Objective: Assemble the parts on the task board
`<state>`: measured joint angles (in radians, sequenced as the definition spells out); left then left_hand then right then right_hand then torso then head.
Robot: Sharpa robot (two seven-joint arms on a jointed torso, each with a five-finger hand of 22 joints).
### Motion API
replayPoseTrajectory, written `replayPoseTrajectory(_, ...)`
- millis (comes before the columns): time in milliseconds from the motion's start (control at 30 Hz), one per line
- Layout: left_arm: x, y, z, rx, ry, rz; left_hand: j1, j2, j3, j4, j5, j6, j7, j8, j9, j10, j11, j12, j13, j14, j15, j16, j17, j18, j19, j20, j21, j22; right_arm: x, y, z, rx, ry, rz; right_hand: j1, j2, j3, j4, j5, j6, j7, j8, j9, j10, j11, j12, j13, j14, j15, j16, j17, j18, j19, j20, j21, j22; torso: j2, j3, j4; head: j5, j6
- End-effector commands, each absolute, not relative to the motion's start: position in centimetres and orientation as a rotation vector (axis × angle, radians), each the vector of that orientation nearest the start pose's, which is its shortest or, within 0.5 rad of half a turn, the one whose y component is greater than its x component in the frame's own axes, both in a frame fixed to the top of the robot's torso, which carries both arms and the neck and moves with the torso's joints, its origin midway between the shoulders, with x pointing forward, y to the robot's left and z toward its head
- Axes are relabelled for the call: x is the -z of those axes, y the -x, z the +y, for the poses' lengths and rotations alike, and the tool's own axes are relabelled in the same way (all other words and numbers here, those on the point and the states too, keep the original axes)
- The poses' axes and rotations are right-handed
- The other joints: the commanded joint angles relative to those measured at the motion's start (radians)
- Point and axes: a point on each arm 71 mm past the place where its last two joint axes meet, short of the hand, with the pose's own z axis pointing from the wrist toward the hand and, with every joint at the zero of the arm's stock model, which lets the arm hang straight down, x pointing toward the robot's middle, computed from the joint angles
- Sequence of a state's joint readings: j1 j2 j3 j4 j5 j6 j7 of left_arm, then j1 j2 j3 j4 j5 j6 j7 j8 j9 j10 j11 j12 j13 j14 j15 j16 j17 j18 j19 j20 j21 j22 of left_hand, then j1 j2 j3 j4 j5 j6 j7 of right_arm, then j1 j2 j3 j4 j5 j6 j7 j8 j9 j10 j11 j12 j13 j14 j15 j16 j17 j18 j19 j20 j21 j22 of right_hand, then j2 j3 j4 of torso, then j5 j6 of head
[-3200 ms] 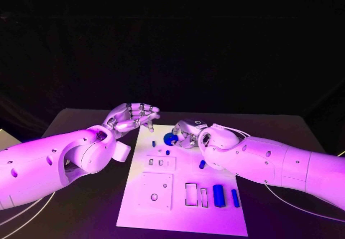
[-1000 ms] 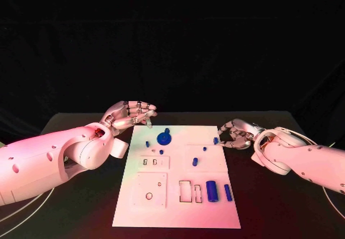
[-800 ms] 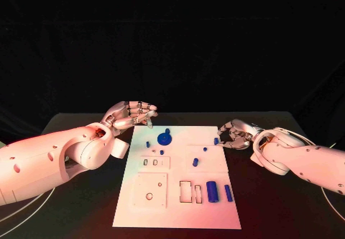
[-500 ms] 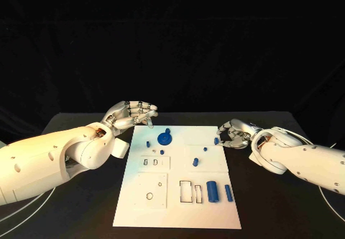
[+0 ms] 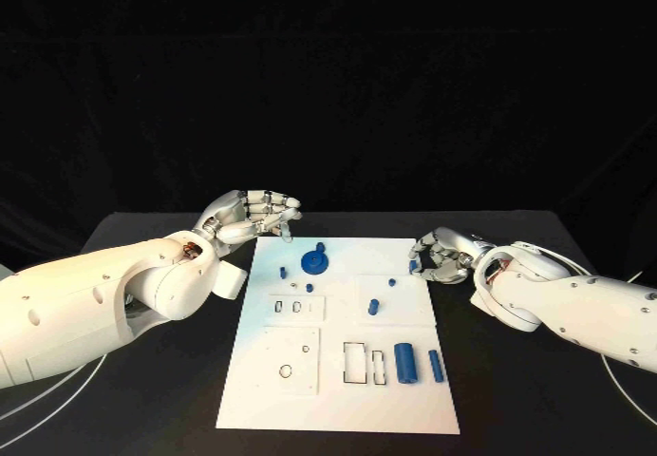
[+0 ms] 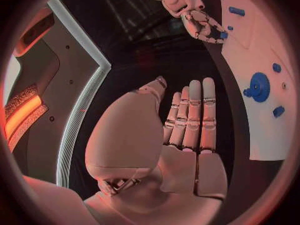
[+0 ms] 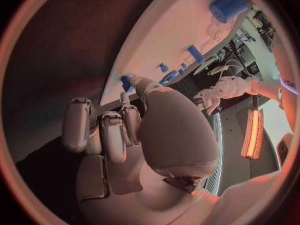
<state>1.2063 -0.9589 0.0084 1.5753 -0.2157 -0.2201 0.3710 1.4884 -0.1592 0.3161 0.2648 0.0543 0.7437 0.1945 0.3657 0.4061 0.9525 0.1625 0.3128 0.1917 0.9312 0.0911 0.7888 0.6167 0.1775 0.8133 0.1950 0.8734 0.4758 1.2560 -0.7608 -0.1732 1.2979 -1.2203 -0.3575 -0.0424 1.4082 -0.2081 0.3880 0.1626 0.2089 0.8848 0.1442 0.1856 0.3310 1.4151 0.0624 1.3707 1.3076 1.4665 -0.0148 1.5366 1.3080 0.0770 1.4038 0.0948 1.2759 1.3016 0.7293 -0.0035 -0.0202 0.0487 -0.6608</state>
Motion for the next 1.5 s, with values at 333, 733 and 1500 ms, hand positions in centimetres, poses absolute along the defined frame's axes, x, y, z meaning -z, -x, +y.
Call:
replayPoseTrajectory(333,14.9,-48.1,24.1,1.555,0.856,1.46,0.008,0.001,-0.006,0.001,-0.004,0.004,0.03,0.002,0.0,-0.004,-0.004,0.003,-0.001,0.007,0.002,0.002,-0.001,0.007,0.008,-0.002,0.004,0.002,21.8,-52.0,-22.9,-0.591,-0.015,1.757,-0.012,0.015,0.013,0.003,-0.004,0.027,0.001,0.013,0.004,0.009,-0.001,0.009,0.042,0.085,-0.008,0.002,0.179,-0.002,0.001,-0.01,0.005,0.003,-0.001,0.0004,-0.0011,0.001,-0.002)
replayPoseTrajectory(733,14.9,-48.1,24.2,1.553,0.857,1.459,0.008,0.001,-0.006,0.001,-0.004,0.004,0.03,0.002,0.0,-0.004,-0.004,0.003,-0.001,0.007,0.002,0.002,-0.001,0.007,0.008,-0.002,0.004,0.002,22.0,-52.0,-22.8,-0.592,-0.014,1.759,-0.02,0.025,0.026,0.003,-0.003,0.075,-0.007,0.033,0.012,0.011,-0.008,0.01,0.044,0.086,-0.014,0.002,0.18,-0.003,0.002,-0.015,0.006,0.008,-0.001,0.0006,-0.0009,0.001,-0.005)
replayPoseTrajectory(1500,15.0,-48.2,24.4,1.544,0.862,1.459,0.011,0.005,-0.004,0.001,-0.004,0.002,0.031,0.0,0.0,-0.006,-0.003,0.003,-0.002,0.009,0.003,0.002,-0.002,0.006,0.011,-0.002,0.006,0.002,19.4,-52.0,-22.0,-0.585,-0.054,1.598,-0.028,0.041,0.037,0.004,0.003,0.101,-0.015,0.048,0.019,0.015,-0.016,0.012,0.048,0.087,-0.019,0.004,0.187,-0.006,0.009,-0.02,0.015,0.019,-0.004,0.0001,-0.0031,0.001,-0.007)
